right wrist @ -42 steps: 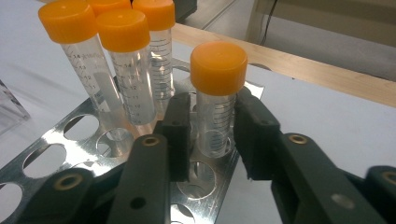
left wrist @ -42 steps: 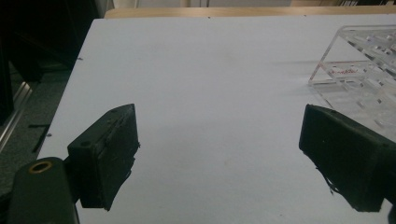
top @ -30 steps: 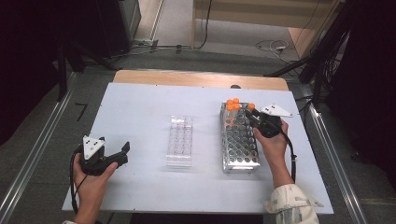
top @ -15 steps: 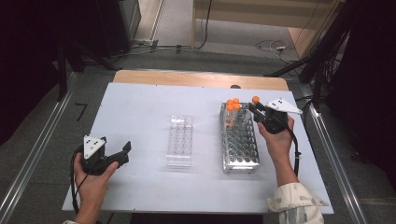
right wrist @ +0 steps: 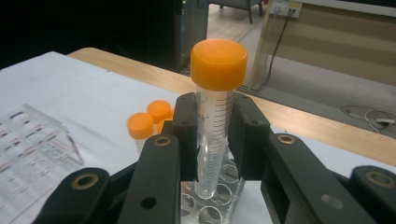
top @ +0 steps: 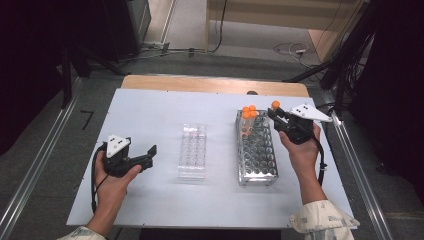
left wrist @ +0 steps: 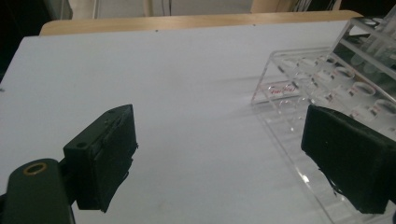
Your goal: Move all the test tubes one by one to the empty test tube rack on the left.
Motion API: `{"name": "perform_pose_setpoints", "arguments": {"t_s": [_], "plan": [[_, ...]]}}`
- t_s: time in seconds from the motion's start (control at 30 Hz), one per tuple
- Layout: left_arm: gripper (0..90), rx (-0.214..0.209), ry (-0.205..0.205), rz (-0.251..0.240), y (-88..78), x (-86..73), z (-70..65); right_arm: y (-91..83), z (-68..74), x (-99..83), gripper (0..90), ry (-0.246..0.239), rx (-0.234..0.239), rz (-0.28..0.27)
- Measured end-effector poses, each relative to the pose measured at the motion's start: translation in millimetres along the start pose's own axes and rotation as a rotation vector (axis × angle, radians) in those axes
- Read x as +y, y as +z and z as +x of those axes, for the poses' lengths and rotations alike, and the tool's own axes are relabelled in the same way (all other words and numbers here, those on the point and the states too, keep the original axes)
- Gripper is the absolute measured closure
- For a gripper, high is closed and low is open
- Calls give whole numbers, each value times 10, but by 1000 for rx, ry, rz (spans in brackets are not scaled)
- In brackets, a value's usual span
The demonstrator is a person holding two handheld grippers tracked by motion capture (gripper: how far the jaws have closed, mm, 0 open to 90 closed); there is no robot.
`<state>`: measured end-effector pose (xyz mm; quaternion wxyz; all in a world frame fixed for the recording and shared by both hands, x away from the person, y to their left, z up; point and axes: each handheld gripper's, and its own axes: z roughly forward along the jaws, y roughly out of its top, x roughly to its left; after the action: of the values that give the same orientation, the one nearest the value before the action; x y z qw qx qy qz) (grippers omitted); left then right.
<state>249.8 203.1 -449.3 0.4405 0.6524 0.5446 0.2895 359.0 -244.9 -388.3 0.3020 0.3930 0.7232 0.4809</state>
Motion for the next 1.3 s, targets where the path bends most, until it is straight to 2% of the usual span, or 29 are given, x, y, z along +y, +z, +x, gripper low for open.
{"name": "perform_pose_setpoints", "arguments": {"t_s": [0.1, 0.27, 0.4, 0.67, 0.8, 1.0, 1.3], "plan": [[113, -6, 22, -6, 44, 118, -71, -40, 50, 24, 715, 0, 21, -7], [153, -31, 5, -13, 125, 305, -168, -68, 184, 62, 715, -8, 66, -8], [159, -48, 6, -44, 201, 419, -273, -64, 336, 55, 715, -24, 103, -7], [159, -62, -15, -86, 412, 544, -394, 45, 619, -19, 715, -46, 180, 19], [165, -90, -26, -93, 549, 599, -449, 98, 743, -23, 715, -62, 212, 21], [172, -147, 9, -94, 672, 684, -616, 206, 888, -35, 715, -73, 243, 40], [183, -232, 49, -86, 760, 725, -908, 338, 981, -80, 716, -72, 261, 74]]}}
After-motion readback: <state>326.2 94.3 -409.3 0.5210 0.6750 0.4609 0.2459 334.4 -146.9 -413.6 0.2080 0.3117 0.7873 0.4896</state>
